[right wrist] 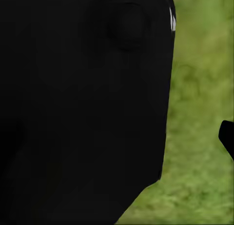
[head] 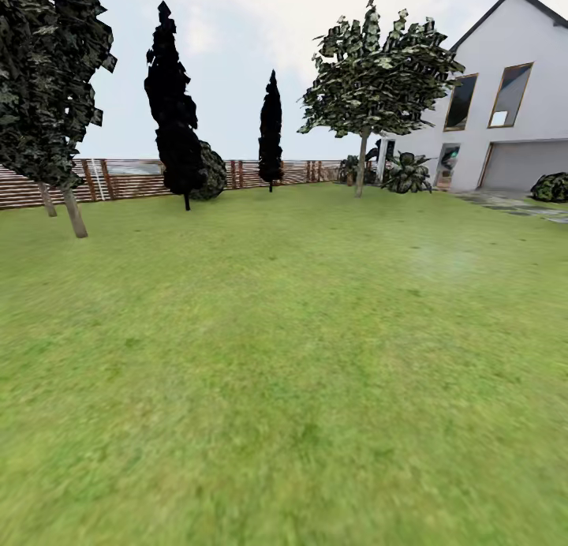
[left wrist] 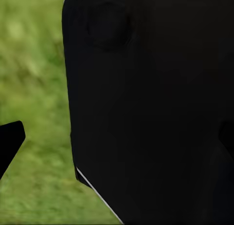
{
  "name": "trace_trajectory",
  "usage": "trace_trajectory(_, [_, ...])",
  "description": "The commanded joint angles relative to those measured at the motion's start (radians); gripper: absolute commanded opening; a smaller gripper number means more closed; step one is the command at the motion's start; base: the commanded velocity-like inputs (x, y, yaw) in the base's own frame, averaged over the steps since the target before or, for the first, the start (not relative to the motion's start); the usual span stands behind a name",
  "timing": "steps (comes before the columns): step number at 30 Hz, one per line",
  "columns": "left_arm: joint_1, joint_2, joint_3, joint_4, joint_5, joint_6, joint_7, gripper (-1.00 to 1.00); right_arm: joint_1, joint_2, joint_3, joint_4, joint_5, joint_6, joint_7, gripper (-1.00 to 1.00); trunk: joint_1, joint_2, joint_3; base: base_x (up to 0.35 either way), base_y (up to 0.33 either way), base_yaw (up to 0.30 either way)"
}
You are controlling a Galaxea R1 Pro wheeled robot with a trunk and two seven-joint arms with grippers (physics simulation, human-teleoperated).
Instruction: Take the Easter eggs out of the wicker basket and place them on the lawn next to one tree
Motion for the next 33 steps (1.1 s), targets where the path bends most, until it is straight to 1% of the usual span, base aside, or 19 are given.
trace_trajectory(1, [0.005,-0.006,0.003,-0.006,0.006,-0.001,-0.005,1.0,-0.006,0.002,0.002,-0.006,-0.003,-0.002,0.002,1.0,0.0,0.0,0.0,0.0,0.0,0.0])
trace_trajectory(2, [0.005,-0.01,0.003,-0.011,0.009,-0.002,-0.004,1.0,-0.012,0.002,0.003,-0.012,0.0,-0.001,0.002,1.0,0.0,0.0,0.0,0.0,0.0,0.0])
trace_trajectory(4, [0.005,-0.01,0.003,-0.011,0.009,-0.002,-0.004,1.0,-0.023,0.001,0.003,-0.023,0.001,-0.001,0.001,1.0,0.0,0.0,0.0,0.0,0.0,0.0])
trace_trajectory(7, [0.006,-0.015,0.006,-0.017,0.011,-0.002,-0.005,1.0,-0.04,-0.004,0.001,-0.04,-0.005,-0.018,0.0,1.0,0.0,0.0,0.0,0.0,0.0,0.0])
trace_trajectory(14, [0.006,-0.015,0.006,-0.018,0.01,-0.002,-0.005,1.0,-0.08,-0.003,0.0,-0.053,-0.006,-0.026,0.0,1.0,0.0,0.0,0.0,0.0,0.0,0.0])
trace_trajectory(16, [0.006,-0.015,0.006,-0.018,0.01,-0.002,-0.005,1.0,-0.08,-0.002,0.001,-0.052,-0.001,-0.026,0.0,1.0,0.0,0.0,0.0,0.0,0.0,0.0])
trace_trajectory(30, [0.006,-0.015,0.006,-0.018,0.01,-0.002,-0.005,1.0,-0.08,-0.002,0.001,-0.052,-0.002,-0.027,-0.001,1.0,0.0,0.0,0.0,0.0,0.0,0.001])
trace_trajectory(33, [0.006,-0.015,0.006,-0.018,0.01,-0.002,-0.005,1.0,-0.08,-0.002,0.001,-0.052,-0.001,-0.028,-0.001,1.0,0.0,0.0,0.0,0.0,0.0,0.115])
